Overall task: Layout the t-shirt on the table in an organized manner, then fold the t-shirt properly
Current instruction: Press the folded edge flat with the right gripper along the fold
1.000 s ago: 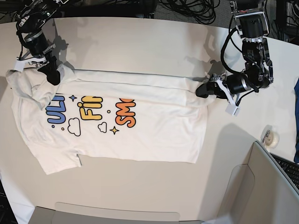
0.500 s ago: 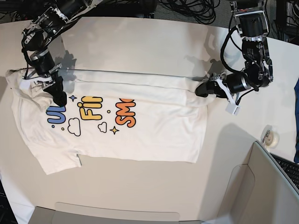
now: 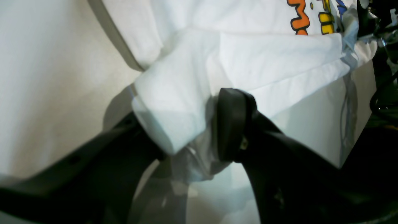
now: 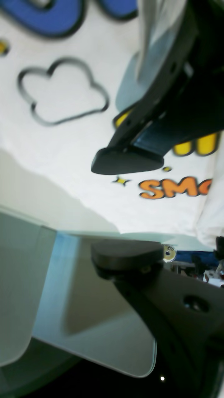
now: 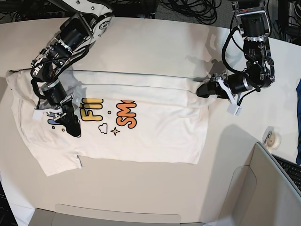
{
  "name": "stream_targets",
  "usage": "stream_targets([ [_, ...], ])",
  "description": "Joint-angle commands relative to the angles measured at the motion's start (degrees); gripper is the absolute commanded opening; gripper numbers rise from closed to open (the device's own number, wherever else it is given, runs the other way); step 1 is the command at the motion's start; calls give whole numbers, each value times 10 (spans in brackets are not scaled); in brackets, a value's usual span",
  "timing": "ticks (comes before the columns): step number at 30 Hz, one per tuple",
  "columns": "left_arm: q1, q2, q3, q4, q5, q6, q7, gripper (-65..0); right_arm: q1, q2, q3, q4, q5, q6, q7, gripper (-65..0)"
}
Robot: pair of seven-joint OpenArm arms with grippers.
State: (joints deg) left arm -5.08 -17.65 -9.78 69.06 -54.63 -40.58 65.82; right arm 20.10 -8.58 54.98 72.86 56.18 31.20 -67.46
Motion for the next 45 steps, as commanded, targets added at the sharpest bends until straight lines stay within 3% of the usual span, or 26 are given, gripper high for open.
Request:
stream_targets([
  [1, 10, -3, 4, -1, 44, 6, 41, -423, 25, 6, -3, 2, 16, 5, 6, -320],
  [6, 13, -3, 4, -1, 44, 6, 40, -423, 76, 10, -6, -18, -5, 5, 5, -320],
  [11, 13, -3, 4, -1, 44, 6, 40, -423, 83, 10, -53, -14, -1, 5, 3, -320],
  [20, 25, -3, 4, -1, 42, 6, 40, -423, 27, 12, -116, 39, 65, 5, 3, -320],
  [24, 25, -3, 4, -1, 43, 6, 40, -423, -19, 37, -120, 111, 65, 5, 3, -320],
  [33, 21, -5, 4, -1, 43, 6, 40, -423, -180, 132, -115, 300, 65, 5, 4, -320],
  [45, -8, -24, 2, 26, 44, 6, 45, -424, -305, 195, -22, 319, 62, 5, 3, -320],
])
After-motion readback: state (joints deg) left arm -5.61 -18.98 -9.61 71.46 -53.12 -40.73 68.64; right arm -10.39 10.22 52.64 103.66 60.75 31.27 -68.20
